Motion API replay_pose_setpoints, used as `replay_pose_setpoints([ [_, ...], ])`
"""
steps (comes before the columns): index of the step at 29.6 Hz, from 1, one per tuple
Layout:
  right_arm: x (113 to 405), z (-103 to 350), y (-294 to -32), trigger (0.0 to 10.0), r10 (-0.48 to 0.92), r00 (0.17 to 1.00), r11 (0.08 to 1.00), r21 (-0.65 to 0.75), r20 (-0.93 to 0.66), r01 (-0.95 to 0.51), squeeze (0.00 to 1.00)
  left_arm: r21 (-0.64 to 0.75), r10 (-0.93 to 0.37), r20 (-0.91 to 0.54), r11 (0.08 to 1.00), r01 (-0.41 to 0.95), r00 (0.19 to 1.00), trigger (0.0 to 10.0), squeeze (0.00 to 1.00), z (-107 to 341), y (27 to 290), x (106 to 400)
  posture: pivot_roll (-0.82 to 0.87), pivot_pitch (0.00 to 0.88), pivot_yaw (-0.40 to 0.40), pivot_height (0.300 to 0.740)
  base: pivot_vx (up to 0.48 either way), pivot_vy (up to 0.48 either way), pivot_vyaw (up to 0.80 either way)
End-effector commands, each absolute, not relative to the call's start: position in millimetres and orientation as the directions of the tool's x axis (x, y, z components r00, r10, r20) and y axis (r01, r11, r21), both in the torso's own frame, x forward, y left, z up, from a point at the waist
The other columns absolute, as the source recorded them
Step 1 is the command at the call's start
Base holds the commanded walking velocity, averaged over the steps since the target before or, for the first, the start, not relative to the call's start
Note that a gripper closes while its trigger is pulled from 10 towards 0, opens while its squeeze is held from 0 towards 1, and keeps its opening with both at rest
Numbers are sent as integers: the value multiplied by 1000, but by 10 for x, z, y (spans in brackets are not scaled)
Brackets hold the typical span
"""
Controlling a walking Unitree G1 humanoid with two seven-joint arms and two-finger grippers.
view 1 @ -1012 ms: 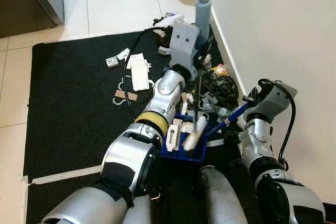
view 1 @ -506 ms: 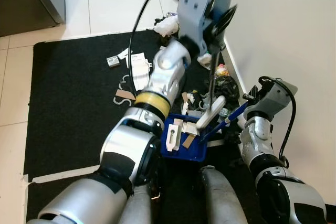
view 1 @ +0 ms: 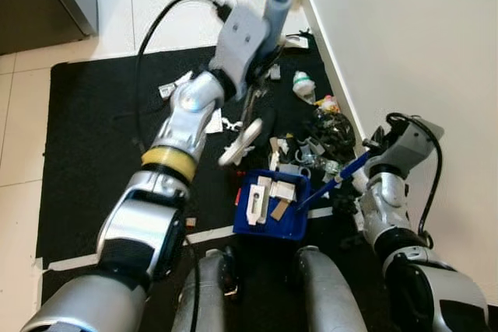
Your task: Sweep floor
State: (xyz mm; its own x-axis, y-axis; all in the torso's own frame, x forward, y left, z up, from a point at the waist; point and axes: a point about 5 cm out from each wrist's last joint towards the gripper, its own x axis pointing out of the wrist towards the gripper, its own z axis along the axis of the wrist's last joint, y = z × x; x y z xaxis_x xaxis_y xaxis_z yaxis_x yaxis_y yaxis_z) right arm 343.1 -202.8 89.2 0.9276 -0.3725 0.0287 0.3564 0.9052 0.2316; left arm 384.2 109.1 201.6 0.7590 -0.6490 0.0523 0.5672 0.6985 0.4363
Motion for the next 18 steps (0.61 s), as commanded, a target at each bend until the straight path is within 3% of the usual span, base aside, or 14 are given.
replay_pose_setpoints([
  [1, 3389, 844, -2147, 10000, -400, 917, 897, 207, 7, 390, 0, 473, -661, 77, 683, 556, 746, 10000, 0, 2078, 1058, 3824, -12, 274, -24, 740, 0, 0, 0],
  [9, 3378, 895, -2306, 10000, -430, 902, 891, 174, 30, 419, 0, 516, -629, 71, 688, 511, 774, 10000, 0, 1932, 1111, 3790, -22, 280, -20, 740, 0, 0, 0],
  [18, 3312, 788, -2209, 10000, -405, 914, 906, 144, 23, 398, 0, 514, -527, 105, 755, 407, 844, 10000, 0, 1796, 1224, 3807, -40, 299, -29, 740, 0, 0, 0],
])
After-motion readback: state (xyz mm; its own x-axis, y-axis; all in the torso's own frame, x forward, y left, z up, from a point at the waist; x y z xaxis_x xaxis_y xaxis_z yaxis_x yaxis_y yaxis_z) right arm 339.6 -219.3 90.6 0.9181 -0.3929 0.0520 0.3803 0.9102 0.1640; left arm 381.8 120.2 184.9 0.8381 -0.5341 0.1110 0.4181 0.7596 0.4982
